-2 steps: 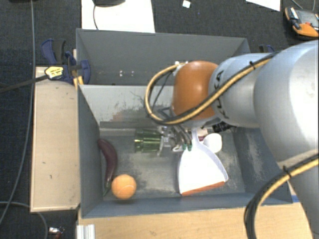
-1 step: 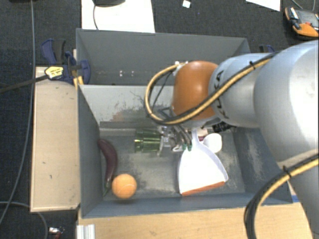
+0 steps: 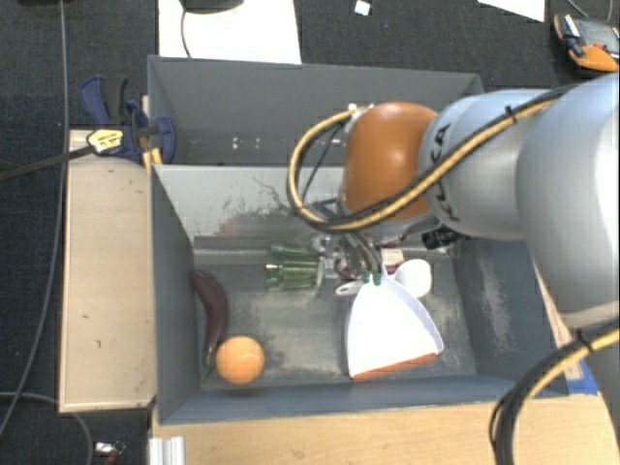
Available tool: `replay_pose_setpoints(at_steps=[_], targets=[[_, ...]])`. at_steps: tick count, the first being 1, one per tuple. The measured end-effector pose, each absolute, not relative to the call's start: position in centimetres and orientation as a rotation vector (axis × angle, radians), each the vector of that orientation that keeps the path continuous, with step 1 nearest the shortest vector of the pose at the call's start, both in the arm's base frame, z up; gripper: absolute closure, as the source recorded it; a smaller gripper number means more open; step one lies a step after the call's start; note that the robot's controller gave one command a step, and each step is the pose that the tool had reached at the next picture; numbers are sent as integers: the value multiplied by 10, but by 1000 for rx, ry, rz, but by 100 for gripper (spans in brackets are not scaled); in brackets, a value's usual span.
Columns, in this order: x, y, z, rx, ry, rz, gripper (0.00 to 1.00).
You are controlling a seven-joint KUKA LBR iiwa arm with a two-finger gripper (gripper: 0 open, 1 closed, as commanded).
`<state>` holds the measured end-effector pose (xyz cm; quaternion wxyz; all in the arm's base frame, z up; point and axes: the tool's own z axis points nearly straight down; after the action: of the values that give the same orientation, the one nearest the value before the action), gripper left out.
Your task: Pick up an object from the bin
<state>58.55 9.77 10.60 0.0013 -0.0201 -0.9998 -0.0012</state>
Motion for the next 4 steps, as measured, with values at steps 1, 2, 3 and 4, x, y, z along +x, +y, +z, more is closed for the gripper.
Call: replay_pose_setpoints(at_steps=[1,2,3,4], targets=[[587,98,129,-63,-3142,-5,100],[587,98,147,-64,-3146,-7,100],[587,98,150,-64,-3146,-7,100],[587,98,155,-65,-3147,-8,100]])
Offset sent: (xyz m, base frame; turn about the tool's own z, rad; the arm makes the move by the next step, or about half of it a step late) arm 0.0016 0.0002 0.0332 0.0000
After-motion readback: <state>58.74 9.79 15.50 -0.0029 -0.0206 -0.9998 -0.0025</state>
